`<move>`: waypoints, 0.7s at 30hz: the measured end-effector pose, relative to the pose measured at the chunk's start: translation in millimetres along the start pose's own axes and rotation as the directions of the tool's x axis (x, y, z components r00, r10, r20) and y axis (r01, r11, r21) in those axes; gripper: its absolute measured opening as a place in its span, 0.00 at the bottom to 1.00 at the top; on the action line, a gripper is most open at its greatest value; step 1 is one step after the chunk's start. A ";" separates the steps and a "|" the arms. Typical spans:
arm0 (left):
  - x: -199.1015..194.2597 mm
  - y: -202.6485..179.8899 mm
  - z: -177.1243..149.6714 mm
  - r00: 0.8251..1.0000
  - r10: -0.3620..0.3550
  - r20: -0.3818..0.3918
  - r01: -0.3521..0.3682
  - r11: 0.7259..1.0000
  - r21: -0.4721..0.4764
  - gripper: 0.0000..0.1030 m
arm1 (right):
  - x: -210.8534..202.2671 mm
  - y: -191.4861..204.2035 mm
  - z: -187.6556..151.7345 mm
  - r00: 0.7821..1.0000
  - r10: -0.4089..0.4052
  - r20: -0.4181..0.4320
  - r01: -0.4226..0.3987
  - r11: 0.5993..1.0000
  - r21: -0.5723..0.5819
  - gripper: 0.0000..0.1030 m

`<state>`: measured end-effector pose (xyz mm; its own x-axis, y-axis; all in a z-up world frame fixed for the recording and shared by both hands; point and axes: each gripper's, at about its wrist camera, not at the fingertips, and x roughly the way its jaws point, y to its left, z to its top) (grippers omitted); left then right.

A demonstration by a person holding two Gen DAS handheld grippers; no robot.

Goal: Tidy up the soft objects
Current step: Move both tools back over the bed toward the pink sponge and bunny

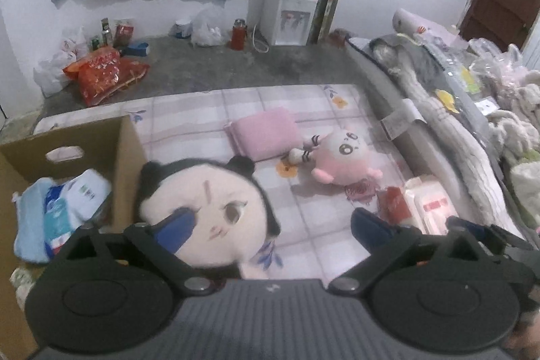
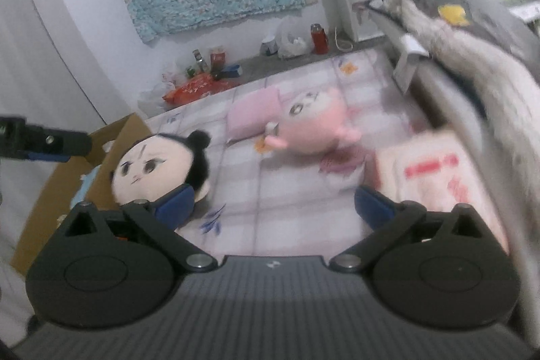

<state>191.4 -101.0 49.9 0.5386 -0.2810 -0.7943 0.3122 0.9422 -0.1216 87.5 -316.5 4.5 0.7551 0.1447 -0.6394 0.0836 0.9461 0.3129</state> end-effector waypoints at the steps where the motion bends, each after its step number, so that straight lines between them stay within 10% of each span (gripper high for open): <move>1: 10.4 -3.6 8.7 1.000 0.005 -0.014 -0.005 1.000 -0.005 0.98 | 4.7 -2.4 5.0 1.000 -0.004 0.004 0.004 1.000 -0.014 0.99; 9: 122.1 -10.2 82.8 0.990 0.039 -0.134 -0.051 0.995 -0.090 0.99 | 62.0 -18.0 61.2 0.999 -0.022 0.048 0.028 0.990 -0.137 0.99; 21: 268.2 -5.6 123.5 0.955 0.080 -0.284 -0.121 0.984 -0.129 0.99 | 206.2 -51.3 111.1 0.988 -0.015 -0.151 0.000 0.995 -0.098 0.99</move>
<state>430.8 -204.2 -88.9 0.3171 -0.1409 -0.9379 0.1410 0.9849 -0.1003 311.1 -367.4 -65.4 0.6471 0.1730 -0.7425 0.0194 0.9699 0.2428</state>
